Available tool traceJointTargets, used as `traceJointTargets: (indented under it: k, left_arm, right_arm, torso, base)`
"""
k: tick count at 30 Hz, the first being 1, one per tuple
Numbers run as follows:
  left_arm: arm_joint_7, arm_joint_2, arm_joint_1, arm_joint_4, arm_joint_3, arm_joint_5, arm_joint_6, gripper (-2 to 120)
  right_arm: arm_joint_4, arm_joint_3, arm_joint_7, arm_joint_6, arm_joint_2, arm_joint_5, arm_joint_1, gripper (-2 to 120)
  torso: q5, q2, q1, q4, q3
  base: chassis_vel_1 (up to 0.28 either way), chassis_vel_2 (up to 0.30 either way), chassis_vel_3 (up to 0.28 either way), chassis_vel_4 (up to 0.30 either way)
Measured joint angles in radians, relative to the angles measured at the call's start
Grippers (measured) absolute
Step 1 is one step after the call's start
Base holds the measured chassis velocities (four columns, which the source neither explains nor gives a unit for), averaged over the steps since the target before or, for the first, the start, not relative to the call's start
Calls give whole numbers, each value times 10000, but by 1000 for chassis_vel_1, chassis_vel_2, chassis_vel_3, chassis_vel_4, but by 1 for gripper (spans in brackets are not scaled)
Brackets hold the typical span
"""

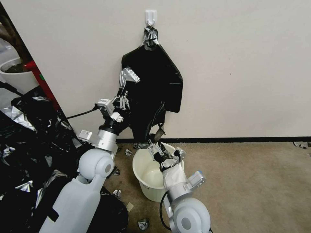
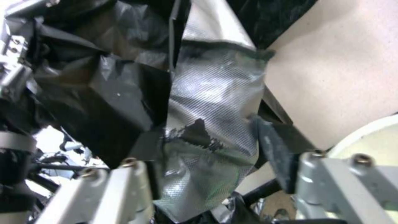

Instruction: Place a trash bag onto the trash bin.

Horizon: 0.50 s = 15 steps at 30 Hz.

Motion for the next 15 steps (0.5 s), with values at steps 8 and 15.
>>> traceJointTargets:
  k: [8,15]
  left_arm:
    - [-3,-101,-35,172,59,40,-12,0]
    - [-20,-166,-51,446,65,290,-138,0]
  right_arm:
    - [-156,-10,-352,-165,20,-36,353,23]
    - [-349,-65,-698,-62,-224,-334,764,0]
  torso:
    - [1,0,0,1,0]
    - [2,-1,0,1,1]
  base:
    - [0,0,0,0]
    - [0,0,0,0]
